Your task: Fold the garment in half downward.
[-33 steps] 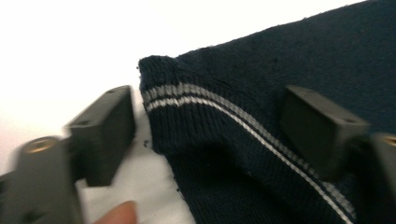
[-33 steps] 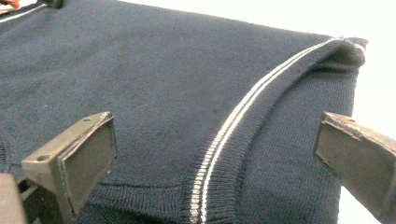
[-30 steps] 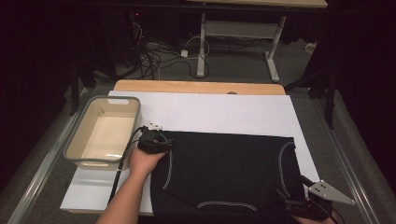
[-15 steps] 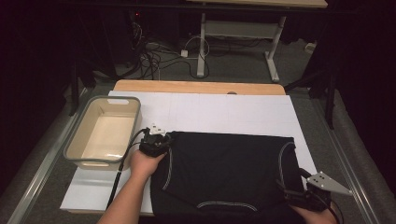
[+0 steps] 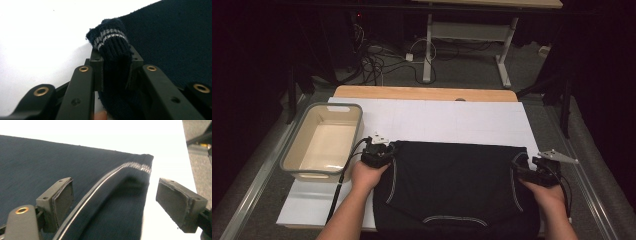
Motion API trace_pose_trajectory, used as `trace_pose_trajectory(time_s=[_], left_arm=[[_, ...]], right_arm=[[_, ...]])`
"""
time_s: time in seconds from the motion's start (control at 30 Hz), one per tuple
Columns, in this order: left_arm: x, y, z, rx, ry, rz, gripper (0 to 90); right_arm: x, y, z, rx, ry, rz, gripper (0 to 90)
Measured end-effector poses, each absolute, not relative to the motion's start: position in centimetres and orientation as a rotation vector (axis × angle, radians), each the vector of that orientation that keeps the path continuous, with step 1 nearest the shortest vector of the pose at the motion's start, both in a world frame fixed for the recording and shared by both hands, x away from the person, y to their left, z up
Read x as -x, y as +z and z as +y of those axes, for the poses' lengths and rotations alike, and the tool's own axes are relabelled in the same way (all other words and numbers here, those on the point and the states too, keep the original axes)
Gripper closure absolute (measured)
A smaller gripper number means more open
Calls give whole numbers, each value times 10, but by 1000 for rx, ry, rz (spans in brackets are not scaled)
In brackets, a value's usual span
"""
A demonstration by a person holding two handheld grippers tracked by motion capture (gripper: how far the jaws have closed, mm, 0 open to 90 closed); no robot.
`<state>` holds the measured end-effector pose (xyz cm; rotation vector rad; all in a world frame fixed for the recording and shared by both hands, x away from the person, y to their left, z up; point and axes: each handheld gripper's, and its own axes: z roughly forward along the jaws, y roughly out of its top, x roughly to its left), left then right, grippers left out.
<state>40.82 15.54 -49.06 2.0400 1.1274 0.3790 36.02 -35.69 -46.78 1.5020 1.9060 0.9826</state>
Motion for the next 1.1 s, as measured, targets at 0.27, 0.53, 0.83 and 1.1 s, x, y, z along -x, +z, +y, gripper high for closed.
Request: trace_pose_trajectory(time_s=[0.27,0.53,0.83,1.1], left_arm=[[-408,-491,155,-2040,380,1128,703],[-408,-491,154,-2045,394,1124,703],[-408,-491,154,-2047,396,1124,703],[-407,-490,153,-2057,413,1117,706]], right_arm=[[-396,-475,-361,-1633,877,1936,149],[-392,-475,-358,-1569,932,1981,406],[-391,-476,-359,-1527,1039,2054,690],[-389,-477,-357,-1485,1049,2077,755]])
